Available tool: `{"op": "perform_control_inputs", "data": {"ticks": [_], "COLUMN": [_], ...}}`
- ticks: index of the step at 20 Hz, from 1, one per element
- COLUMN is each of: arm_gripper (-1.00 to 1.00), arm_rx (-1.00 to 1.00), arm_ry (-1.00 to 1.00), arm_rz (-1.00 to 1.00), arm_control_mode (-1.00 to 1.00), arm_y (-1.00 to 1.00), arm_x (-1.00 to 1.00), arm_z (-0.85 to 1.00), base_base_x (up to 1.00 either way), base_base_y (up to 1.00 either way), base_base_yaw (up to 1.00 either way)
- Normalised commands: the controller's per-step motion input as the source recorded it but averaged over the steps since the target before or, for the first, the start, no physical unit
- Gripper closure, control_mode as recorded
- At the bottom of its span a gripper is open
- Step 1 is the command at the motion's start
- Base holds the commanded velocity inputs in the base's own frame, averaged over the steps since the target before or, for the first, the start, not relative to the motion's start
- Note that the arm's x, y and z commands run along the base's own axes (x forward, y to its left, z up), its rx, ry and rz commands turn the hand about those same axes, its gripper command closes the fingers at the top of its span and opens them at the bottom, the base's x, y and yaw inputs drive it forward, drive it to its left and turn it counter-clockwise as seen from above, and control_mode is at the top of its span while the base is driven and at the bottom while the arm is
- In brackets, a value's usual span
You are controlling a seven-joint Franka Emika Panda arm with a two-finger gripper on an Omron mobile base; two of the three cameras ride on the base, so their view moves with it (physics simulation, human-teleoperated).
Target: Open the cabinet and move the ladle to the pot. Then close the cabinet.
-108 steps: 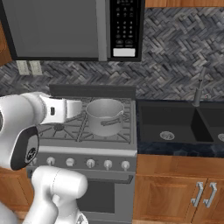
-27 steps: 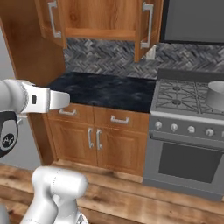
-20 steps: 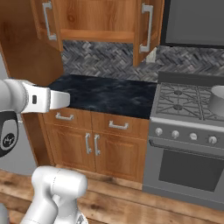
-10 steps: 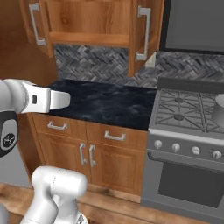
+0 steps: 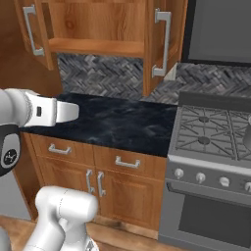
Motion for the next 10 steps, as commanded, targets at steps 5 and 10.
{"op": "perform_control_inputs", "data": {"ticks": [5, 10], "arm_gripper": [-1.00, -1.00], "arm_rx": [0.00, 0.00], "arm_ry": [0.00, 0.00], "arm_rz": [0.00, 0.00], "arm_control_mode": [1.00, 1.00], "arm_y": [0.00, 0.00], "arm_x": [0.00, 0.00], "arm_z": [0.00, 0.00], "base_base_x": [0.40, 0.44], "base_base_y": [0.24, 0.18], "base_base_yaw": [0.01, 0.01]}}
